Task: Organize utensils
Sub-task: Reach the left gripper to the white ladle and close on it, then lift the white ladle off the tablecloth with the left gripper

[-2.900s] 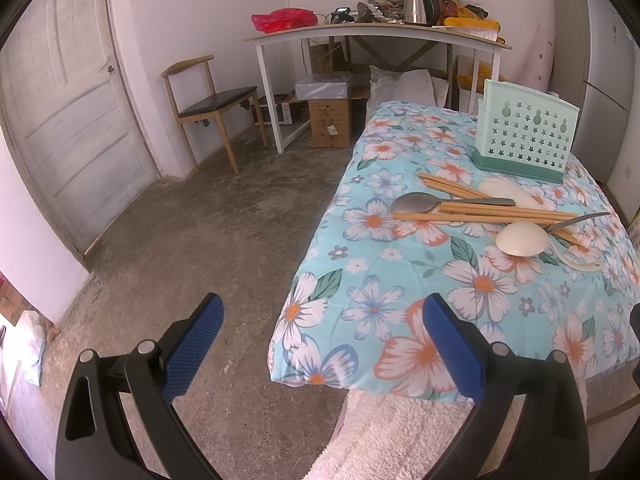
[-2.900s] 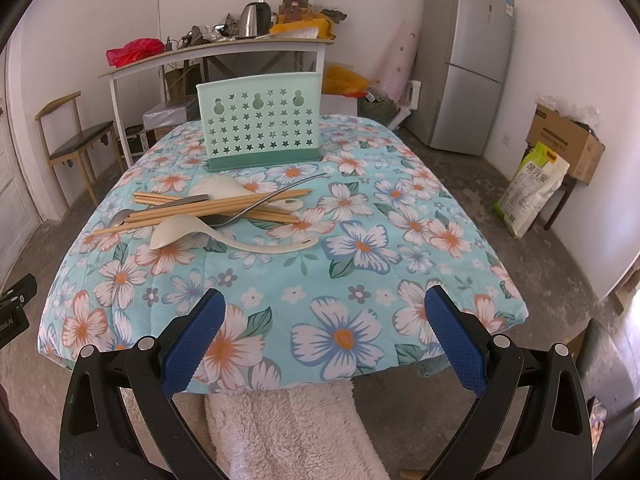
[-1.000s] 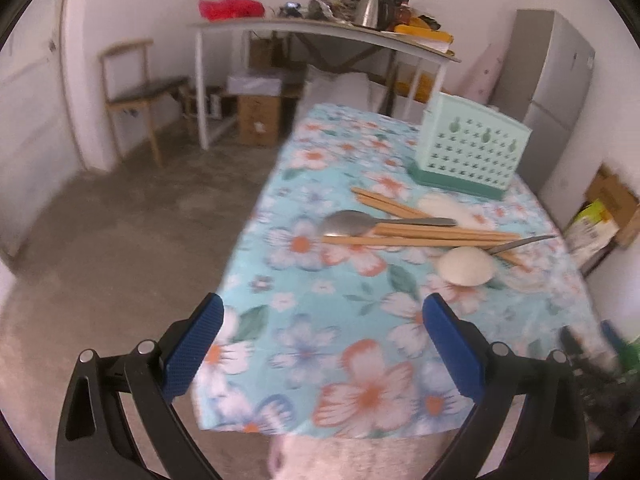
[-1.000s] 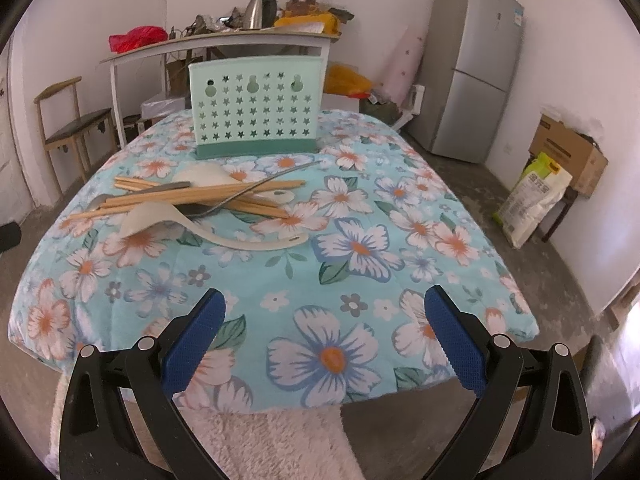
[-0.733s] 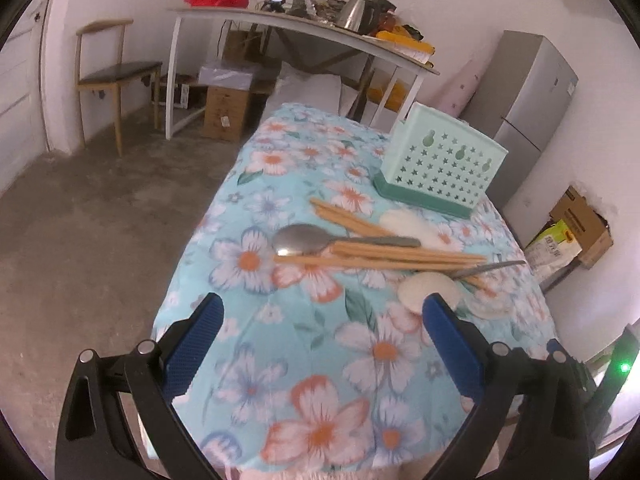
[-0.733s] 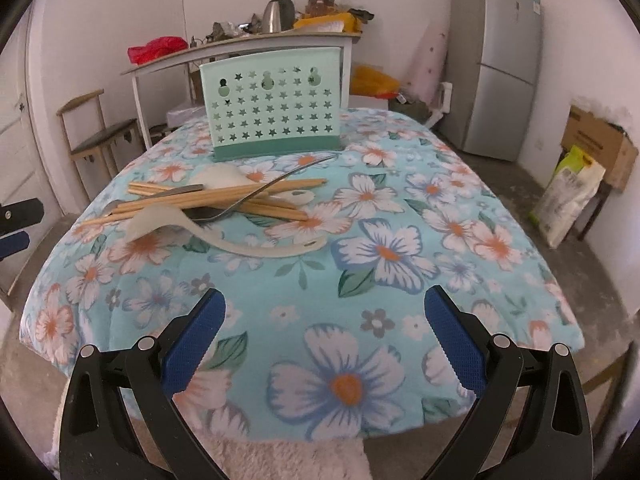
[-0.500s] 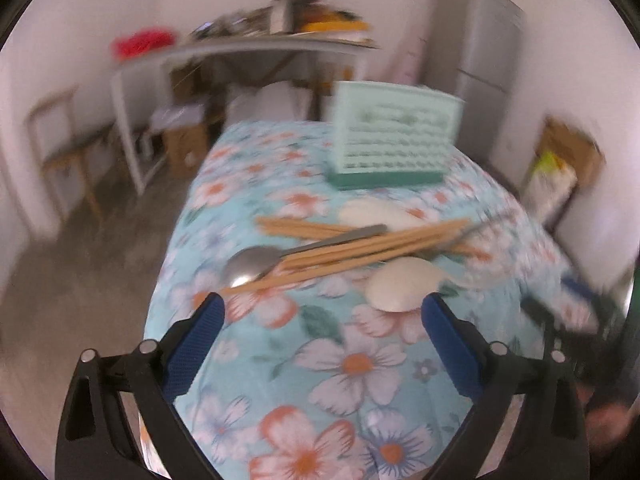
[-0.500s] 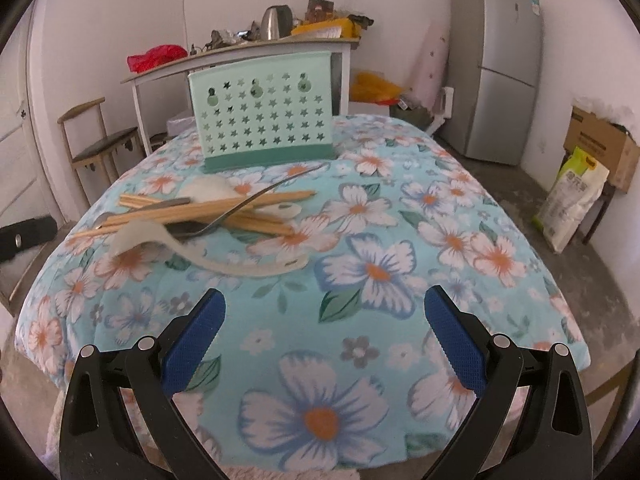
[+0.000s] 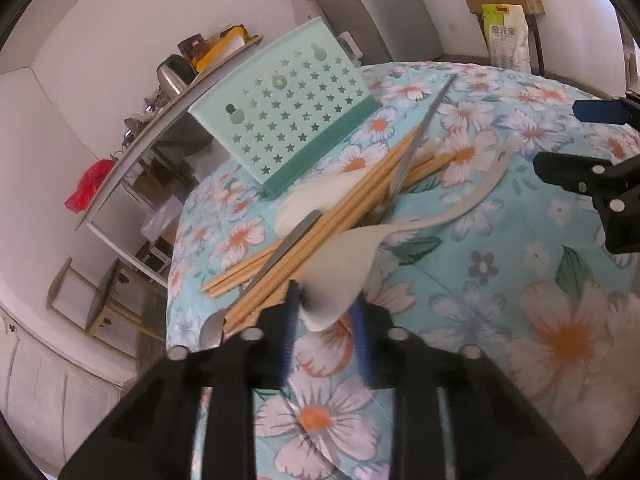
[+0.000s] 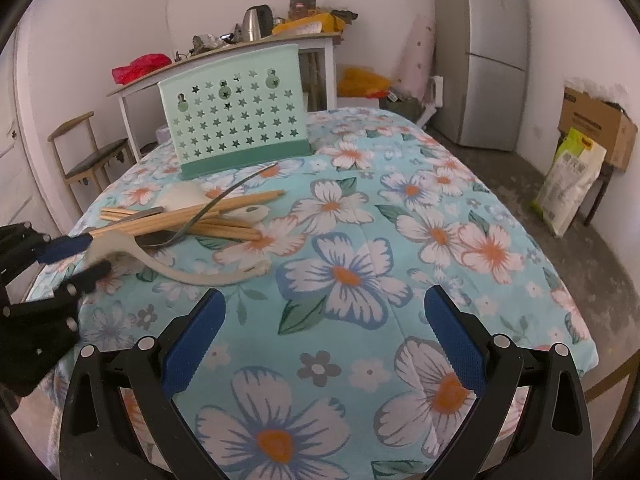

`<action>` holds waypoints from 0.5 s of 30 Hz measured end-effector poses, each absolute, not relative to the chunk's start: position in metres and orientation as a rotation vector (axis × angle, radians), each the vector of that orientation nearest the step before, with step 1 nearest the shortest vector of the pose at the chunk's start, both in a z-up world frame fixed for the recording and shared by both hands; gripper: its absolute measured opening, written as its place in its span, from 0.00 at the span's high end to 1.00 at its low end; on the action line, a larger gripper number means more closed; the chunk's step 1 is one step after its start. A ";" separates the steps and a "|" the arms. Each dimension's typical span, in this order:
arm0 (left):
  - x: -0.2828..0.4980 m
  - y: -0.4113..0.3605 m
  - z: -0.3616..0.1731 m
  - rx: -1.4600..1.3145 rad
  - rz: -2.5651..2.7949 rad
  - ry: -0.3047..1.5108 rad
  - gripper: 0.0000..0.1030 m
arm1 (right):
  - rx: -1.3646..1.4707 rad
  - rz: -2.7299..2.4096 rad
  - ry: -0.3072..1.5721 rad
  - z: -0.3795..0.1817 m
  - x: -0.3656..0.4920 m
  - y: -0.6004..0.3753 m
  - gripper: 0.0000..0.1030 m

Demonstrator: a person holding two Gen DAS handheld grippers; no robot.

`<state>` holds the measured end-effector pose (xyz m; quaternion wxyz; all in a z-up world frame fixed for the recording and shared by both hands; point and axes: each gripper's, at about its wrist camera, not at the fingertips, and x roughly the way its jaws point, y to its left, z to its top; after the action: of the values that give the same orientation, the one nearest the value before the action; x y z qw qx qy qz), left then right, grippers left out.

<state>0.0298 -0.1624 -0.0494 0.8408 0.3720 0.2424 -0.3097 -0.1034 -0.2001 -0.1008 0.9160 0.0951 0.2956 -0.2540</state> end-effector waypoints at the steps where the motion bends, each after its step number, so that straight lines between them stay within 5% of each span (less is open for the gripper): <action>1: 0.030 -0.161 -0.046 0.784 -0.658 0.512 0.87 | 0.199 -0.524 0.607 -0.101 -0.104 -0.201 0.08; 15: 0.056 -0.146 -0.038 0.465 -0.777 0.739 0.91 | 0.224 -0.552 0.576 -0.091 -0.116 -0.211 0.08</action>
<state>0.0562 -0.1457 -0.0379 0.8340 0.2197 0.3488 -0.3668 -0.1158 -0.2114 -0.0905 0.9154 0.1087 0.2800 -0.2680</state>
